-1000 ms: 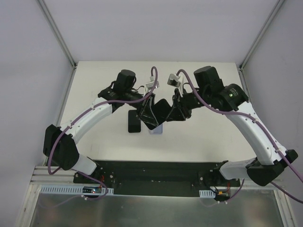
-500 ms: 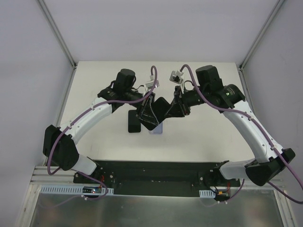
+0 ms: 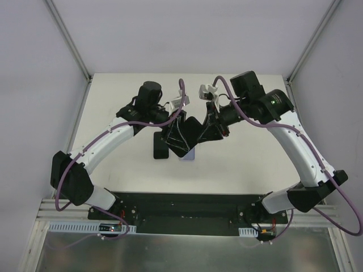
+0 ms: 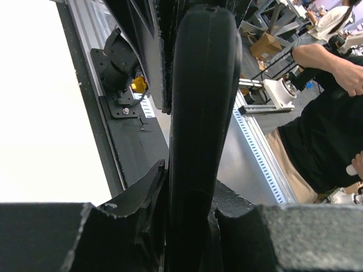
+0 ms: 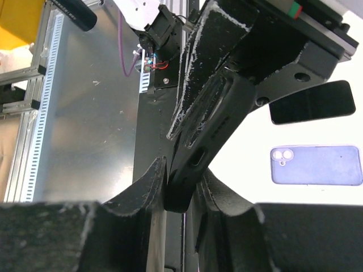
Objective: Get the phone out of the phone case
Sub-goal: Remove the phone case from the phone.
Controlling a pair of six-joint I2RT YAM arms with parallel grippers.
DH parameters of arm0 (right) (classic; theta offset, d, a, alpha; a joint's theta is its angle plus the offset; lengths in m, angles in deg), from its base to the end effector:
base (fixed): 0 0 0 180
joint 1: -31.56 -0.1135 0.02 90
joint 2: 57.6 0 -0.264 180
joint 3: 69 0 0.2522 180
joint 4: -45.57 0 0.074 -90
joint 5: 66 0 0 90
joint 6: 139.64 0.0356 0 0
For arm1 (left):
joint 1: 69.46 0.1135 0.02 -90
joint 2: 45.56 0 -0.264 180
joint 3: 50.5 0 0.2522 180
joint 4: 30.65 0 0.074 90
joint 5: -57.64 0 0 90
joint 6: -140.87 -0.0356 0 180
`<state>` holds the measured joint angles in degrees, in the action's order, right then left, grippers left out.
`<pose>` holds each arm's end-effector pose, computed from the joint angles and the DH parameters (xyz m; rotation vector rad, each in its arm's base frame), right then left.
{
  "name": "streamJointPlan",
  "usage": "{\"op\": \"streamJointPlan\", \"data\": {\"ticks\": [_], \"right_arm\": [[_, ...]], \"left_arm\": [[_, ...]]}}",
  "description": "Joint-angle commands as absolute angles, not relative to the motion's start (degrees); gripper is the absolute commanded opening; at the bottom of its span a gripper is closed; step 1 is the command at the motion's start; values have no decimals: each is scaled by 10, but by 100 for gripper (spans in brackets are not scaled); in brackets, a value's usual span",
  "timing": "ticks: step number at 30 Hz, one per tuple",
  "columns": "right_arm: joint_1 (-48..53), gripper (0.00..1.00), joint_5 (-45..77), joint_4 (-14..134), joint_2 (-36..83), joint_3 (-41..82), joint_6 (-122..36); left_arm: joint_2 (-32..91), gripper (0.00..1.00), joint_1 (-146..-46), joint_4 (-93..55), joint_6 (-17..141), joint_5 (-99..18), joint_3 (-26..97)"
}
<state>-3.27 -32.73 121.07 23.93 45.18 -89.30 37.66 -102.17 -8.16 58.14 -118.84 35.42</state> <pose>0.1981 0.1741 0.4471 -1.6404 1.3522 1.0782 0.2437 -0.1987 0.3617 1.4394 1.3810 -1.8705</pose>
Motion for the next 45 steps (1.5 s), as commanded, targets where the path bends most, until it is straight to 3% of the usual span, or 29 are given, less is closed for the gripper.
{"op": "streamJointPlan", "data": {"ticks": [1, 24, 45], "right_arm": [[-68, 0, -496, 1285, 226, 539, -983], [-98, 0, -572, 1426, 272, 660, -1071], [-125, 0, -627, 1467, 320, 734, -1077]], "left_arm": [[395, 0, -1018, -61, 587, -1267, 361], [443, 0, -1061, -62, 571, -1301, 382], [445, 0, -1131, -62, 583, -1314, 410]]}}
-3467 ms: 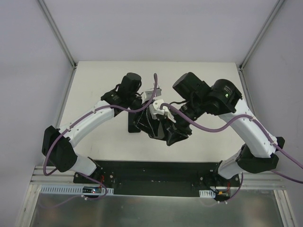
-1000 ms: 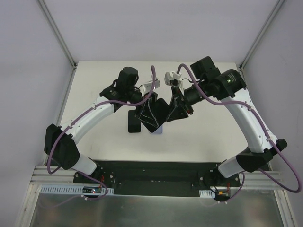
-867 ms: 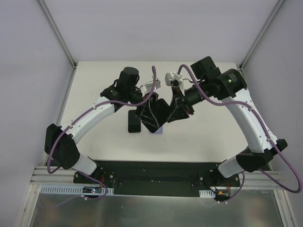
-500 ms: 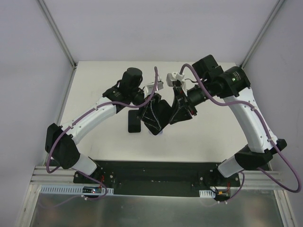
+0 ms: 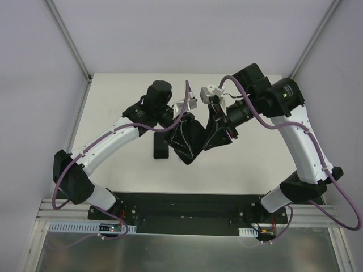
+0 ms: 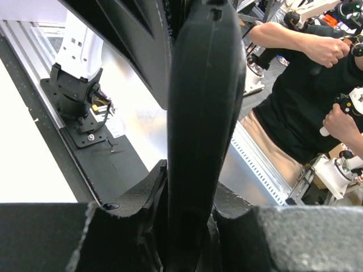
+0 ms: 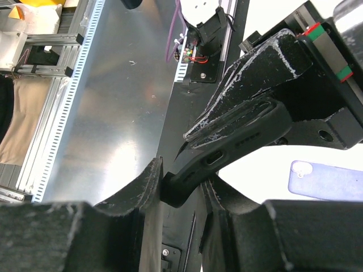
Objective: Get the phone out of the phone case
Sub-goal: Remove the phone case from the phone.
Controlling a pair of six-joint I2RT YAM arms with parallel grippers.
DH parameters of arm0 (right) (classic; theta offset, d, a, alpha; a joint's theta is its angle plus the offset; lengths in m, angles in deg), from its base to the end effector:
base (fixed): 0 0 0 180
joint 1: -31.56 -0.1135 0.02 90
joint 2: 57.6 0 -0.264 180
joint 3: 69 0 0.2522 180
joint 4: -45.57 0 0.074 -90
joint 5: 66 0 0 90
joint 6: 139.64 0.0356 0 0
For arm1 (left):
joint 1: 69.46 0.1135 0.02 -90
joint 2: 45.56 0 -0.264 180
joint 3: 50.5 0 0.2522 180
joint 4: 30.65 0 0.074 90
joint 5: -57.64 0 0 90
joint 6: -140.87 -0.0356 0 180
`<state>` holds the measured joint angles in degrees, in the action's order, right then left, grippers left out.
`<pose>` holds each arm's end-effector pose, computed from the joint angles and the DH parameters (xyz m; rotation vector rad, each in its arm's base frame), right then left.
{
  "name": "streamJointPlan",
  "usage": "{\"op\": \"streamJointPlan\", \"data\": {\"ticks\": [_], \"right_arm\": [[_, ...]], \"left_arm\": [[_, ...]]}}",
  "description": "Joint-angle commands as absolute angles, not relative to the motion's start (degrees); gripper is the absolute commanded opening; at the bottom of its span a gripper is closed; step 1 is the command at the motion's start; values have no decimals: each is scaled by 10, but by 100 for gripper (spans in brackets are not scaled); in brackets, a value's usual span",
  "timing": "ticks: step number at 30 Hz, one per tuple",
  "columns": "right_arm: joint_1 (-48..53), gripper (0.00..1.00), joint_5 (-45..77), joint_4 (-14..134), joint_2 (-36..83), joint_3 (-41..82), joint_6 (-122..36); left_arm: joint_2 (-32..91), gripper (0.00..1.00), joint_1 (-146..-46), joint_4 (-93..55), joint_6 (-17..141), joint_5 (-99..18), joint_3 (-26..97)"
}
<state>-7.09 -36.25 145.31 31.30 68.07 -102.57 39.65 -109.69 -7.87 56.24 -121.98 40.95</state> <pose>0.1682 0.1741 0.4936 -1.8224 1.1734 1.1311 0.2212 -0.2337 0.3829 1.6245 1.1812 -1.9442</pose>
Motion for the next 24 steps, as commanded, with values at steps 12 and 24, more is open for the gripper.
{"op": "streamJointPlan", "data": {"ticks": [12, 24], "right_arm": [[-126, 0, -632, 1470, 331, 753, -1061], [-90, 0, -543, 1401, 280, 682, -1013]], "left_arm": [[435, 0, -1131, -63, 597, -1314, 418], [398, 0, -1088, -64, 612, -1315, 414]]}}
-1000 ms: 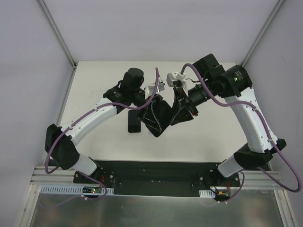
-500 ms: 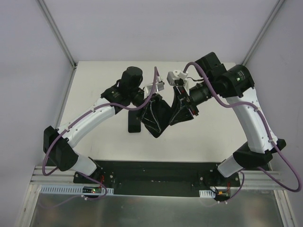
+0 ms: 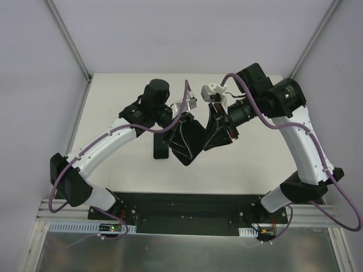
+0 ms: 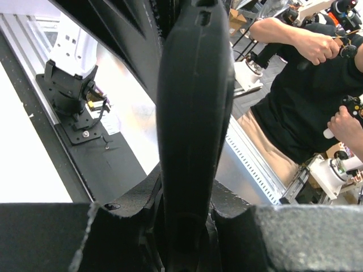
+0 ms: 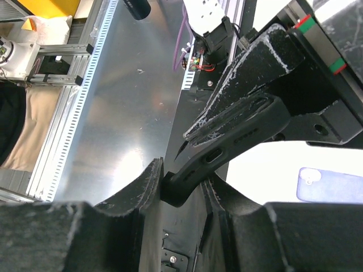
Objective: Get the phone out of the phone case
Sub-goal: Remove the phone case from the phone.
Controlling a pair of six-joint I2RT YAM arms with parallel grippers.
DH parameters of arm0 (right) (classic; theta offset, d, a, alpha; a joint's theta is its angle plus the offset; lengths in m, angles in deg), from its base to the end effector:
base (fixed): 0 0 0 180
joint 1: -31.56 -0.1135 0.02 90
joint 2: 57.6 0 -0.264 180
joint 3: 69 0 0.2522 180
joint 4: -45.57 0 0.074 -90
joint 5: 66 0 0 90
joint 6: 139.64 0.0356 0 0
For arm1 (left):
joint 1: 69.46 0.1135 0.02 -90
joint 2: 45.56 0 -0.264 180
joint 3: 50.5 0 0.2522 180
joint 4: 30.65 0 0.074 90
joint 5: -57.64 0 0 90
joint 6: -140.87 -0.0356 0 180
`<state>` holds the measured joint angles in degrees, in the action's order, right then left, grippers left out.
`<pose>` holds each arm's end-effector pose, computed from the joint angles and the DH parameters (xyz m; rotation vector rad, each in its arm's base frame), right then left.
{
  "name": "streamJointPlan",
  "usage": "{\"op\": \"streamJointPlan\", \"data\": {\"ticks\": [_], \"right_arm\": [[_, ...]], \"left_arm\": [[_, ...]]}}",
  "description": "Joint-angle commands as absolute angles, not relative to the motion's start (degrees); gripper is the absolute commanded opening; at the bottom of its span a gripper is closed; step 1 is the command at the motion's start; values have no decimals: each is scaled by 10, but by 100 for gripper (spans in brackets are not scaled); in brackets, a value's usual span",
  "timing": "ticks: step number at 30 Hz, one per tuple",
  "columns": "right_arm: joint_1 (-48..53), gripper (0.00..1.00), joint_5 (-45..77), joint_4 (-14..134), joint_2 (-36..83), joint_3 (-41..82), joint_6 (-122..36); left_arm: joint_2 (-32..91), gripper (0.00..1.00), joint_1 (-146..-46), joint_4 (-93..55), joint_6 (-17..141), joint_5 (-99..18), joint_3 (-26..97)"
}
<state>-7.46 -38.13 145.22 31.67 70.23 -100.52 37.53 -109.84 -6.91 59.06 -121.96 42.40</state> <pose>0.1647 0.1740 0.5014 -1.8030 1.1523 1.1727 0.2122 -0.2272 0.4007 1.6252 1.1836 -1.9480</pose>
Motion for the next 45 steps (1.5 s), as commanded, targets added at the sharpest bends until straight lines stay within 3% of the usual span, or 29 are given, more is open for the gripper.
{"op": "streamJointPlan", "data": {"ticks": [1, 9, 14, 18, 24, 28, 30, 45], "right_arm": [[-87, 0, -529, 1392, 274, 666, -1009], [-61, 0, -412, 1297, 230, 583, -944], [-46, 0, -314, 1162, 201, 515, -796], [-35, 13, -248, 1100, 182, 460, -728], [-5, 20, -222, 1085, 171, 426, -702], [20, 31, -230, 1085, 156, 412, -698], [32, 42, -231, 1082, 146, 405, -693], [80, 58, -241, 954, 147, 384, -542]], "left_arm": [[393, 0, -1081, -63, 614, -1315, 415], [369, 0, -1063, -64, 627, -1315, 413], [360, 0, -1051, -63, 627, -1315, 412], [352, 0, -1034, -63, 626, -1315, 415], [341, 0, -1010, -63, 630, -1313, 410], [338, 0, -1001, -63, 629, -1313, 410], [336, 0, -993, -63, 629, -1310, 410], [329, 0, -977, -62, 626, -1186, 405]]}}
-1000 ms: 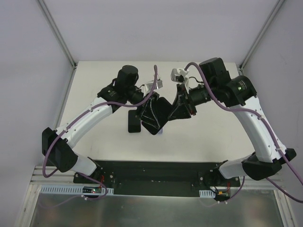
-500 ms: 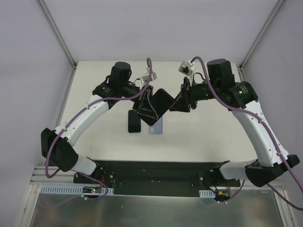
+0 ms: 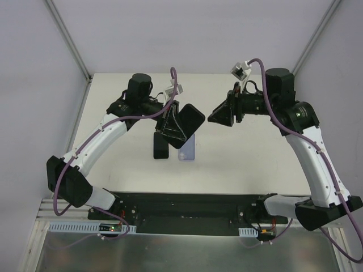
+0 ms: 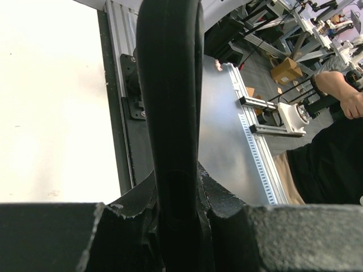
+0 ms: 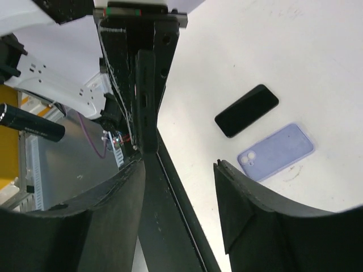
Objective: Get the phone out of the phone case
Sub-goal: Remove the phone case from the phone.
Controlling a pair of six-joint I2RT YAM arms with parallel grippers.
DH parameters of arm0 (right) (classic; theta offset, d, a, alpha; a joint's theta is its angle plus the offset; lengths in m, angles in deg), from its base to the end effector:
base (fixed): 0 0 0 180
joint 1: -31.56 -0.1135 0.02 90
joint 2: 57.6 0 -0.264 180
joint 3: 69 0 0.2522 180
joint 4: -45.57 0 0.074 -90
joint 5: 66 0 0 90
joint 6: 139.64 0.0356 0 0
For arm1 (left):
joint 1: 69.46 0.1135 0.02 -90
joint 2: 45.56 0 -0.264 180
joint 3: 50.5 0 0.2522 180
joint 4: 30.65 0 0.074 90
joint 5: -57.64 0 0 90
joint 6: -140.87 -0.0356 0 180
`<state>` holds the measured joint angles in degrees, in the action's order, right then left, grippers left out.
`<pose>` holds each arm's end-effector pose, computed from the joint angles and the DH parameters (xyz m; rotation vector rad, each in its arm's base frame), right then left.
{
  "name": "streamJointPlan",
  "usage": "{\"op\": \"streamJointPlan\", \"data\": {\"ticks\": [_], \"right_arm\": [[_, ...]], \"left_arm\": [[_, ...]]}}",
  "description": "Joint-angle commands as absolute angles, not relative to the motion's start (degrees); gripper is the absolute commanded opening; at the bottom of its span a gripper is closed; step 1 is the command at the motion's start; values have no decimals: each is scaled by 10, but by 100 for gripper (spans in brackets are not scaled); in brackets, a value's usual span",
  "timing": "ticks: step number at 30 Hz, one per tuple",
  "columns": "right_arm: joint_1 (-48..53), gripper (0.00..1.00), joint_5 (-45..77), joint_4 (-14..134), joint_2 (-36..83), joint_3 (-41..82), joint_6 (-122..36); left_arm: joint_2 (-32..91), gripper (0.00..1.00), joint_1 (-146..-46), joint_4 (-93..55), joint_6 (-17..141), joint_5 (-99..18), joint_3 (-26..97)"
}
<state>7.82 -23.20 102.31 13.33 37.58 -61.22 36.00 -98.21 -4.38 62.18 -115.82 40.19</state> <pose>0.2003 0.1166 0.4747 -1.0855 1.5886 0.9346 0.2503 -0.1776 0.3917 1.3233 1.4657 -1.7991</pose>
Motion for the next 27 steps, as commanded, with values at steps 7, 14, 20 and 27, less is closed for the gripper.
{"op": "streamJointPlan", "data": {"ticks": [7, 14, 20, 27], "right_arm": [[80, 62, -270, 876, 197, 394, -427], [80, 48, -314, 799, 227, 367, -355], [85, 8, -365, 724, 229, 331, -304], [99, 0, -442, 425, 225, 222, -74]], "left_arm": [[333, 0, -978, -63, 642, -1074, 402], [334, 0, -978, -63, 646, -1046, 401], [329, 0, -978, -62, 633, -1046, 393], [326, 0, -978, -38, 540, -1055, 379]]}}
